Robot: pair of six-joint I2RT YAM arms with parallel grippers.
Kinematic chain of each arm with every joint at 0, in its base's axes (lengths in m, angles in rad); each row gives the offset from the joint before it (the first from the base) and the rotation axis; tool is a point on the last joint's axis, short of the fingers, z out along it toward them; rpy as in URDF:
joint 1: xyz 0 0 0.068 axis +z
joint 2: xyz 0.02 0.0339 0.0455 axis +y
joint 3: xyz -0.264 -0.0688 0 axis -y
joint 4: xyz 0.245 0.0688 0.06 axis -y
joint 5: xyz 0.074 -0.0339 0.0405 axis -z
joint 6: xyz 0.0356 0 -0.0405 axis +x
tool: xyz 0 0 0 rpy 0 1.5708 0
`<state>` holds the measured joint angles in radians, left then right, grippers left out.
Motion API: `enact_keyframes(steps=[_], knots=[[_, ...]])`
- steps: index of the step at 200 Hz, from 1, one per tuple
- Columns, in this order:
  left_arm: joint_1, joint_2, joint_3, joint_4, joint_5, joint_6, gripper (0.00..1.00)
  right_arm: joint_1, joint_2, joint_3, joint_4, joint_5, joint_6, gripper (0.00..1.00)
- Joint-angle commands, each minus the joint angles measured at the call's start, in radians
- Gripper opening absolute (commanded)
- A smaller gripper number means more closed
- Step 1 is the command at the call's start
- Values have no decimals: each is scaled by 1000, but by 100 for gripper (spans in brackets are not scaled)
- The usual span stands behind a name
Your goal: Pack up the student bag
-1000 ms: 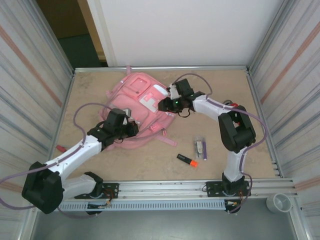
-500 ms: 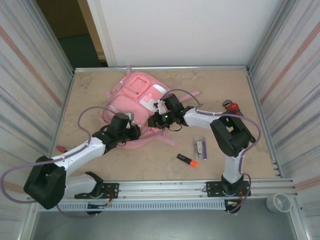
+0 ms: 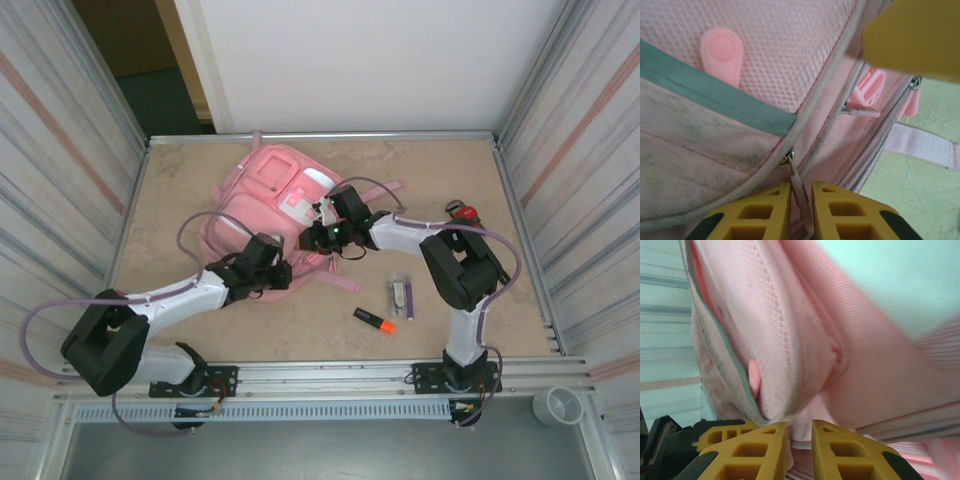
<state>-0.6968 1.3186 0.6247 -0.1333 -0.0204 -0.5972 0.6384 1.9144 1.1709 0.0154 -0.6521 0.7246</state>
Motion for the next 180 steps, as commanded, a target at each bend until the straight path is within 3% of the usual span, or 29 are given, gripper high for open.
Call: enact_keyframes(steps=[1, 40, 97, 138, 180], knots=[[-4, 5, 13, -68, -16, 17, 20, -18, -38, -14, -30, 2, -26, 19], [-4, 23, 22, -61, -20, 8, 26, -36, -43, -17, -41, -3, -39, 19], [-16, 70, 64, -137, -110, -10, 25, -51, -63, -17, -52, -7, -52, 19], [-20, 72, 64, -140, -108, -25, 16, -71, -85, -17, -78, -3, -72, 20], [-20, 37, 59, -141, -109, -3, 0, -79, -101, 2, -100, 2, -93, 20]])
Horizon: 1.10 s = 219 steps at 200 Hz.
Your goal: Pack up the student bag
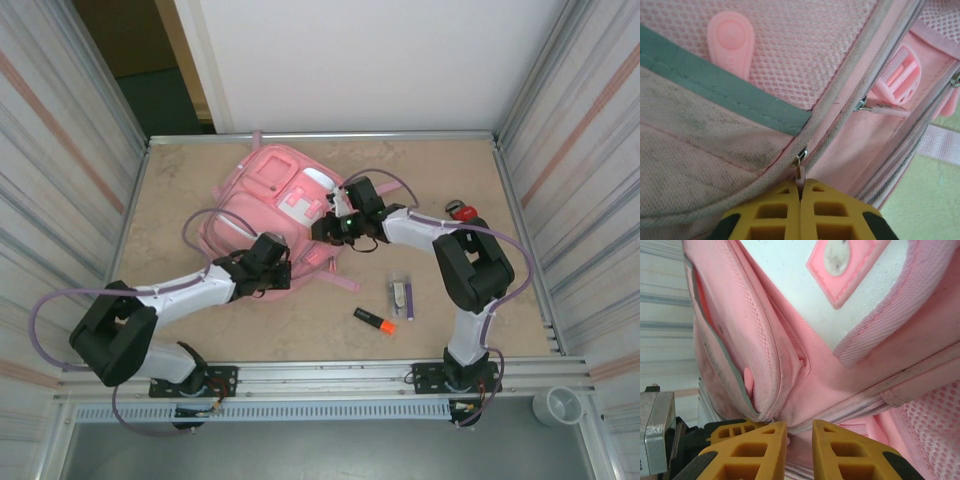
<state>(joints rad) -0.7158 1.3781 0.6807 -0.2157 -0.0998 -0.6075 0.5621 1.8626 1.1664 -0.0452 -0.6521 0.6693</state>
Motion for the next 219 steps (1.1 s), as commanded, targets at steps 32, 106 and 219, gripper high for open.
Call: enact_keyframes(steps=[32, 106, 219], knots=[[29, -111, -68, 55, 77, 30, 0, 25, -43, 39, 7, -8, 1, 20], [78, -260, -121, 56, 165, 88, 0, 128, 79, 169, 119, -25, 112, 20], [95, -240, -24, -227, -49, 228, 0, 28, 230, 162, -236, 183, -83, 16]])
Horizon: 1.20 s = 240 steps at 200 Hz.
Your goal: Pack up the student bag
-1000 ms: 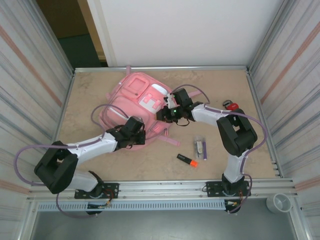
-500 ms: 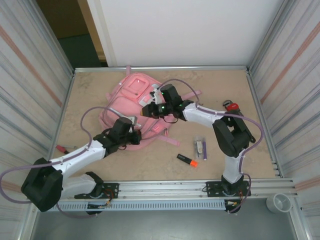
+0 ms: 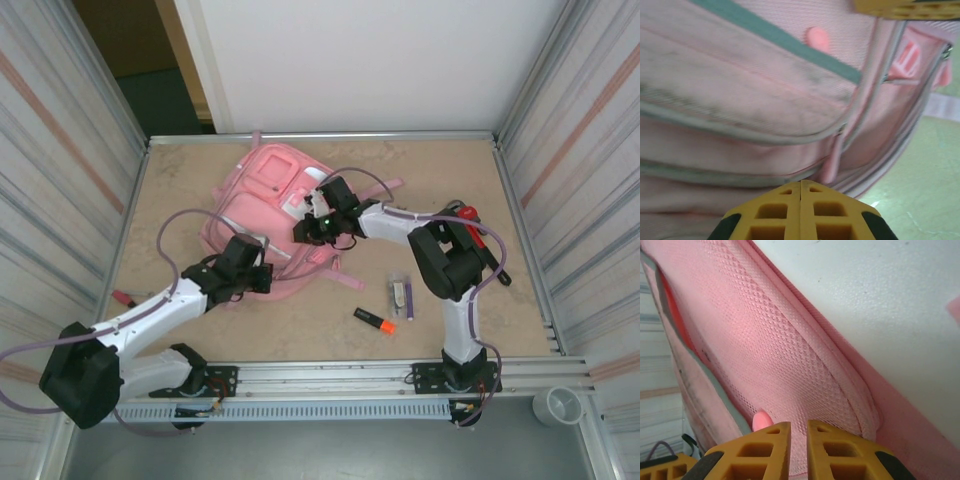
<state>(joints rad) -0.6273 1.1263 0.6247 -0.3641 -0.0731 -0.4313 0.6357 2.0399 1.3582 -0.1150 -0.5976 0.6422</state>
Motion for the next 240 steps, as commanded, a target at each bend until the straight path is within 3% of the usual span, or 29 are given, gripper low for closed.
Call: enact_keyframes(steps=[1, 30, 52, 98, 173, 240], knots=[[7, 13, 33, -77, -75, 51, 0, -47, 53, -30, -165, 126, -56, 16], [-44, -5, 38, 42, 32, 68, 0, -35, 17, -41, -101, 50, -62, 17], [-69, 22, 50, 111, 81, 41, 18, -27, -4, -51, -39, 2, -38, 18], [-78, 182, 128, 48, 43, 37, 30, -25, -15, -65, -13, -17, -19, 18], [-79, 298, 196, -38, 52, 17, 32, -25, -16, -71, -7, -19, -20, 18], [-91, 402, 237, -83, -12, -3, 31, -26, -15, -85, 11, -25, -12, 18]])
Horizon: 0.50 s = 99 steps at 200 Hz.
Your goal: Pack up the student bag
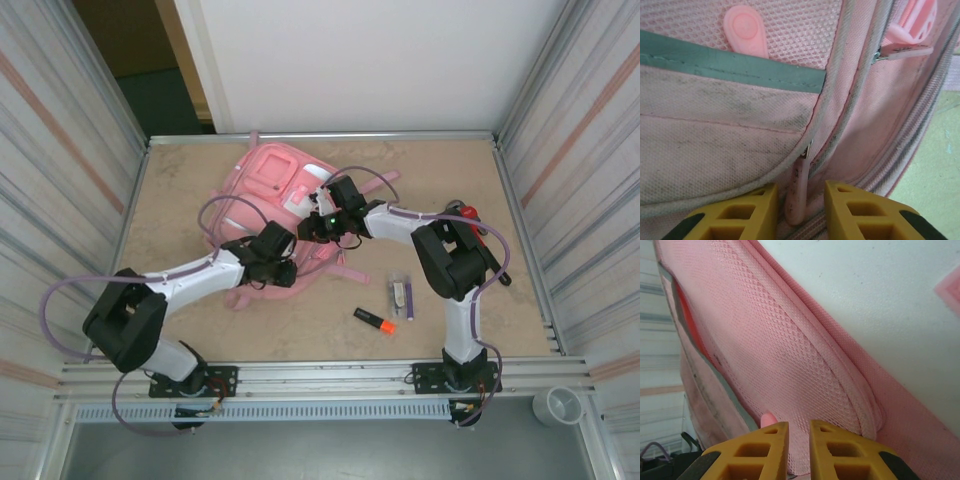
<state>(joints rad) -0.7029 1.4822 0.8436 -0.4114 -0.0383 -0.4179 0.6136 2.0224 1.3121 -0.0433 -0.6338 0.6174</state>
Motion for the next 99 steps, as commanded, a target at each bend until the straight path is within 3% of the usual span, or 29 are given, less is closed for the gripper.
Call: enact_keyframes(steps=[1, 30, 67, 99], knots=[[-16, 47, 18, -35, -49, -16, 31, -3, 3, -39, -61, 11, 13, 18], [-30, 92, 19, -28, -89, -15, 27, -5, 0, -41, -59, 10, 12, 18], [-30, 33, -9, 18, -65, -11, 0, -15, -9, -53, -58, 14, 7, 18], [-21, -88, -49, 88, 40, 32, 0, -32, -24, -57, -64, 5, -6, 20]])
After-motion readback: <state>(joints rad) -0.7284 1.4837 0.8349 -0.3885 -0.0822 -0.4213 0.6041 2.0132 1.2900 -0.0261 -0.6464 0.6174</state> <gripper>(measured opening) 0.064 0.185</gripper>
